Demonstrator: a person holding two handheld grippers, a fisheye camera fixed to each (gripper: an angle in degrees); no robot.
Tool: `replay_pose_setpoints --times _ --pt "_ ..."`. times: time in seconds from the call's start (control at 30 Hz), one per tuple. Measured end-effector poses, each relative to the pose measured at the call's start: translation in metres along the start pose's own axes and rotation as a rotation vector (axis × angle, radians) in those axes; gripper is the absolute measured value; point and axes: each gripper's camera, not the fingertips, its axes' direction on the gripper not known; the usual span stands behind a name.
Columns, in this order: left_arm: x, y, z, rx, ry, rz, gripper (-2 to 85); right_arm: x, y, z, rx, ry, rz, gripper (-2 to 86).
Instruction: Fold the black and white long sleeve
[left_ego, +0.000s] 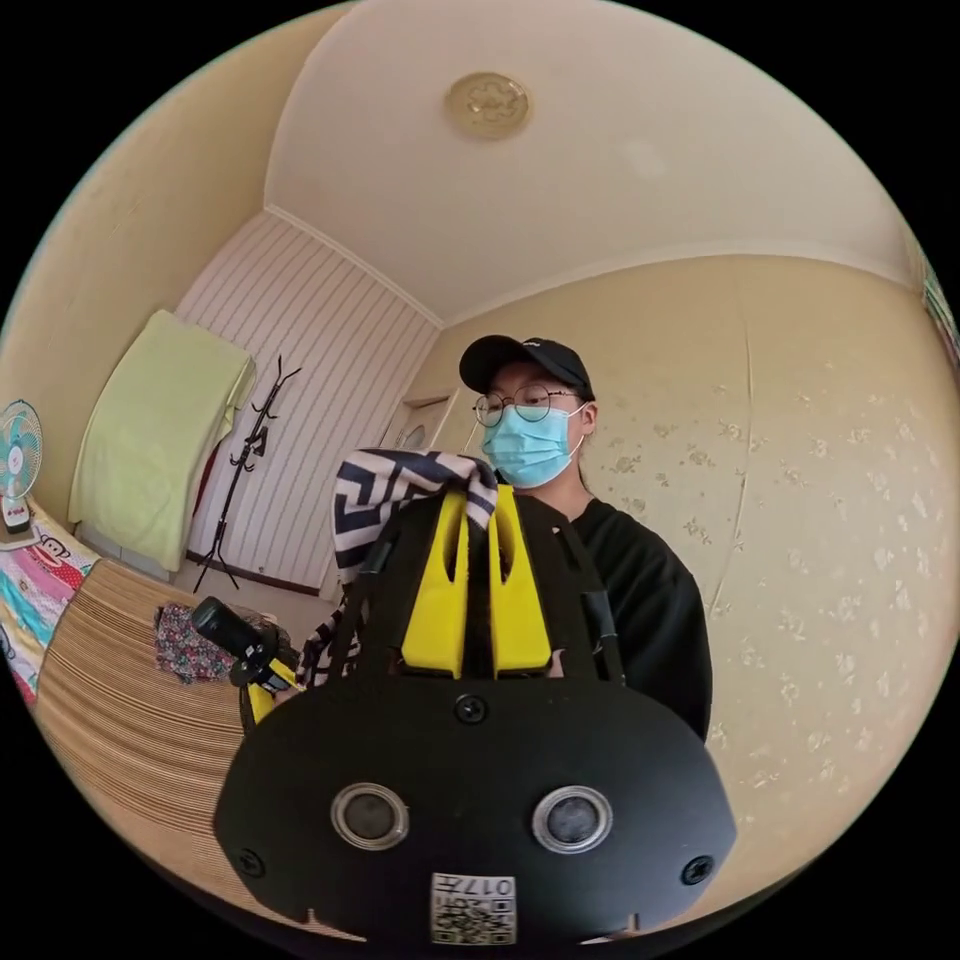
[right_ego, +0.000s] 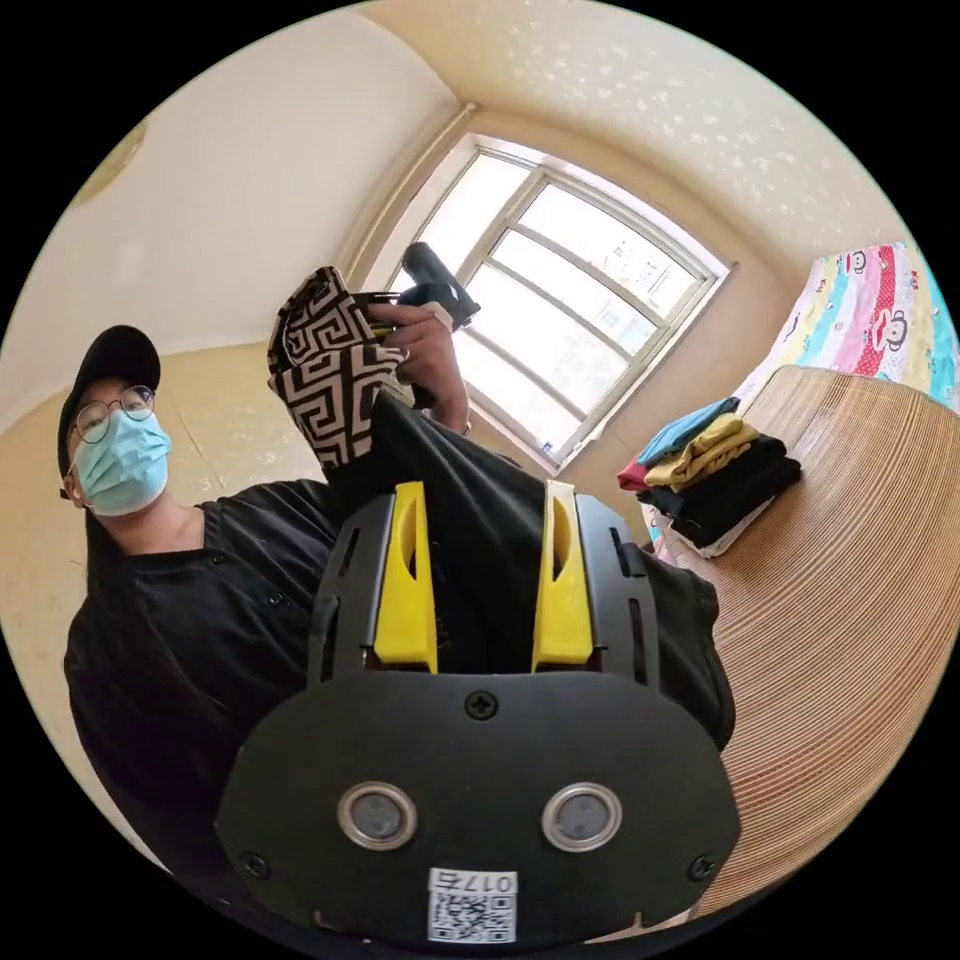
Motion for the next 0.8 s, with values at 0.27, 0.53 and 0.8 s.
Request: replay_pose_setpoints --times 0.27,0.53,0.8 --pt "0.035 0.031 0.010 -0.027 -0.393 -0.127 1.3 -0.117 -0.022 -0.057 0.288 0.832 -0.201 2.7" --pt "0.033 0.084 0.038 0.095 -0.880 -0.222 1.0 -0.195 -0.057 0.001 0.280 1.354 -0.558 3.0" --pt "0.033 0.029 0.097 0.162 -0.912 0.043 0.4 -0.141 -0.077 -0.031 0.271 1.186 -0.258 4.3"
